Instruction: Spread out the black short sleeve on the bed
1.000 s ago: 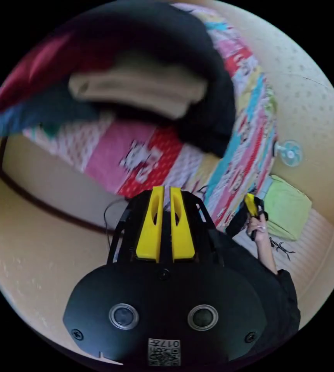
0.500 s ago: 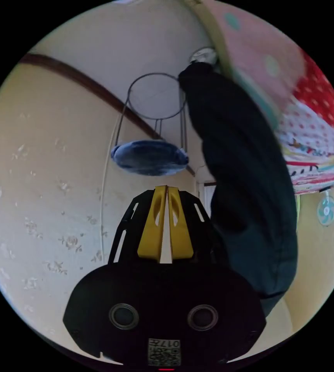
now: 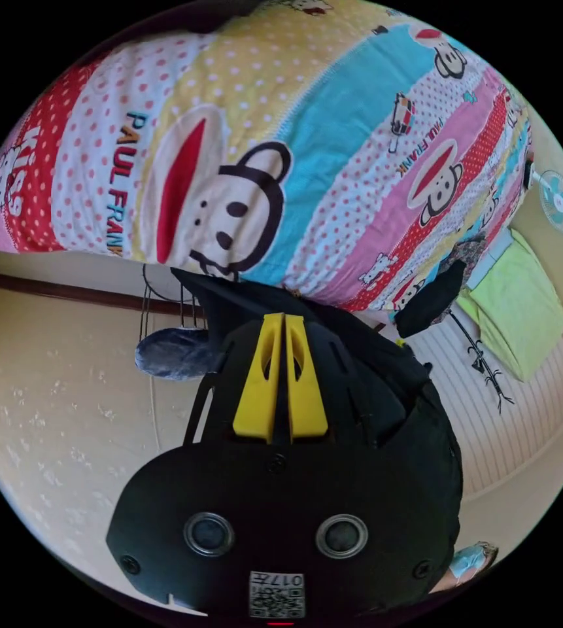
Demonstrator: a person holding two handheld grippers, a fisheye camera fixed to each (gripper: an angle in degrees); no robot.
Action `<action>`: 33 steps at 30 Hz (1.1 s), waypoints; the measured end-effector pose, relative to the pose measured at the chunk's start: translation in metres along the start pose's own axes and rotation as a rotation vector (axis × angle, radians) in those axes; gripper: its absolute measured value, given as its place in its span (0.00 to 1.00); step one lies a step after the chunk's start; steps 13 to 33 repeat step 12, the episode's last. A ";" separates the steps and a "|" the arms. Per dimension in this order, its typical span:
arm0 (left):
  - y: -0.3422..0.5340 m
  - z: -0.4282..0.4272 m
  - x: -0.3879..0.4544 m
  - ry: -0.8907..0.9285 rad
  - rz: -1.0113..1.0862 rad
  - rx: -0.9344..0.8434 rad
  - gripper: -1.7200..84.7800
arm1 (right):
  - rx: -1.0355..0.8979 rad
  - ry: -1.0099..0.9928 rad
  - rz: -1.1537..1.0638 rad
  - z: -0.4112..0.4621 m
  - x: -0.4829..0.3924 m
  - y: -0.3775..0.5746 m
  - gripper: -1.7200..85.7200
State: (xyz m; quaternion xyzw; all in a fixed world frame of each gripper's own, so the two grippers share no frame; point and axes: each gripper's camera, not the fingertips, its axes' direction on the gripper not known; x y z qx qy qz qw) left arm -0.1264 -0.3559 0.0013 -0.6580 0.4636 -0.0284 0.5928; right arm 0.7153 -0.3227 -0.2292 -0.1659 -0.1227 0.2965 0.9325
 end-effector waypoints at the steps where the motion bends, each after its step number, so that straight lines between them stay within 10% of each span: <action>1: 0.010 0.009 0.005 -0.025 -0.025 -0.009 0.01 | 0.048 0.027 -0.003 -0.022 0.009 -0.018 0.09; 12: 0.142 0.112 -0.086 -0.032 -0.349 -0.086 0.01 | 0.031 -0.122 -0.004 -0.012 0.040 -0.098 0.11; 33: 0.142 0.112 -0.086 -0.032 -0.349 -0.086 0.01 | 0.031 -0.122 -0.004 -0.012 0.040 -0.098 0.11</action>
